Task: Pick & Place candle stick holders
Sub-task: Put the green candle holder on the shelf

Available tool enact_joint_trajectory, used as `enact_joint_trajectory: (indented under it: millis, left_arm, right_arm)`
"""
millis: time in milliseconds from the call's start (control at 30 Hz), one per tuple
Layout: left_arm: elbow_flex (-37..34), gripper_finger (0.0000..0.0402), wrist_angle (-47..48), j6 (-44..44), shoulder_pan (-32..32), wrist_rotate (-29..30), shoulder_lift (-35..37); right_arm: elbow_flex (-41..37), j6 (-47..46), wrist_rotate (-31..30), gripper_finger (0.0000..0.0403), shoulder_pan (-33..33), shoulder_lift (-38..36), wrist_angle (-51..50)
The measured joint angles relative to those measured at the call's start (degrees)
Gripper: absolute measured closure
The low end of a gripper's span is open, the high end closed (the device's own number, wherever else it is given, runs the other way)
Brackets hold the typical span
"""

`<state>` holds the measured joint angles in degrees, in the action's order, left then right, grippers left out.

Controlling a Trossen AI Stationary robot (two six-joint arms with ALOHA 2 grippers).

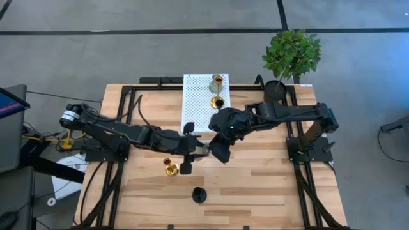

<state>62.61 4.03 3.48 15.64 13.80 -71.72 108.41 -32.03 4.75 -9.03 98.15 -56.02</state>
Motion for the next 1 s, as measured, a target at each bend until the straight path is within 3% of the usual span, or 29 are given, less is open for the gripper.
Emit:
enact_joint_trajectory:
  millis: [267,467,767,1000]
  left_arm:
    - [0.13,0.0275,-1.14,0.01,-0.05,-0.24,0.17]
    - [0.22,0.0275,-1.28,0.17,-0.09,1.29,1.14]
    - [-0.75,0.0275,0.34,2.06,-0.49,7.55,7.43]
    - [-6.06,0.0275,-2.19,2.09,-5.67,8.90,16.55]
  right_arm:
    - [-0.09,0.36,1.37,0.0267,0.16,-0.23,-1.20]
    - [-0.04,0.90,0.24,0.0275,-0.87,-3.03,-4.47]
    - [-0.03,4.17,-20.26,0.0389,-10.63,-8.75,-5.11]
    - [-0.09,0.36,-39.44,0.0401,-20.08,-9.00,-8.34]
